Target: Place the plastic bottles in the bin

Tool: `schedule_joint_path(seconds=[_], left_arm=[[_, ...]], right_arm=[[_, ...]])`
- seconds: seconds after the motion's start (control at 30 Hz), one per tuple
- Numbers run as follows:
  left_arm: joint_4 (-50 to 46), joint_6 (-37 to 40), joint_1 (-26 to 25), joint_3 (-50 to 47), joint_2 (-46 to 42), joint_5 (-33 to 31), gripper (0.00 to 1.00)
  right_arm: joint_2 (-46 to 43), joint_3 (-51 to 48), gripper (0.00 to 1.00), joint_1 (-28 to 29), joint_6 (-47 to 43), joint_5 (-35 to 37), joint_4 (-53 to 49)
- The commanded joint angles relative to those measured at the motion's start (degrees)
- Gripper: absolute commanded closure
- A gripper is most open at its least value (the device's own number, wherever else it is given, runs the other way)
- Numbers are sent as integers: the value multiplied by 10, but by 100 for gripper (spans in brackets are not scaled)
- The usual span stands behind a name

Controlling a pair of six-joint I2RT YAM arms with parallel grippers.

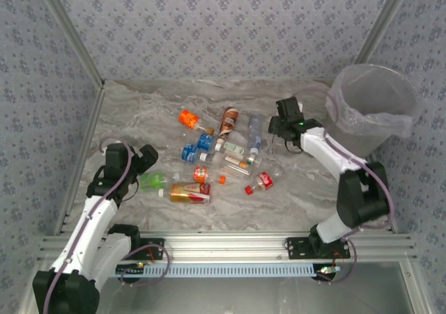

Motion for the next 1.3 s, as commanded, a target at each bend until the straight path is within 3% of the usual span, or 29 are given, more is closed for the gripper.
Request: schedule_joint_path(seconds=[0.0,0.23,0.47,0.6,0.73,0.87,1.03,1.27], left_arm=[[-14,-8,3,28,3,7,1],[-15,-16,4,31,0,11,1],[1,-30,5,32,-2,10,1],[-4,-40,5,28,-11,0,0],[-15,-41,7,23,-19,-12,1],[-37,-52,12,24,-23,-19,1],[-65,-56,20,25,-34,-9,1],[-97,-52,32,23,-43,2,1]], right_arm=[[-64,31,46,-2,-62,5,-28],[-154,134,47,-23,-153,-19,-85],[-153,264,46,-148,-234,-77,-123],[-127,307,45,-230,-241,-72,-123],[-92,318,43,-304,-229,-40,-106],[-47,315,43,-368,-195,-72,-91],[-5,286,42,-389,-233,-89,-29],[48,271,37,-409,-252,-160,-35]])
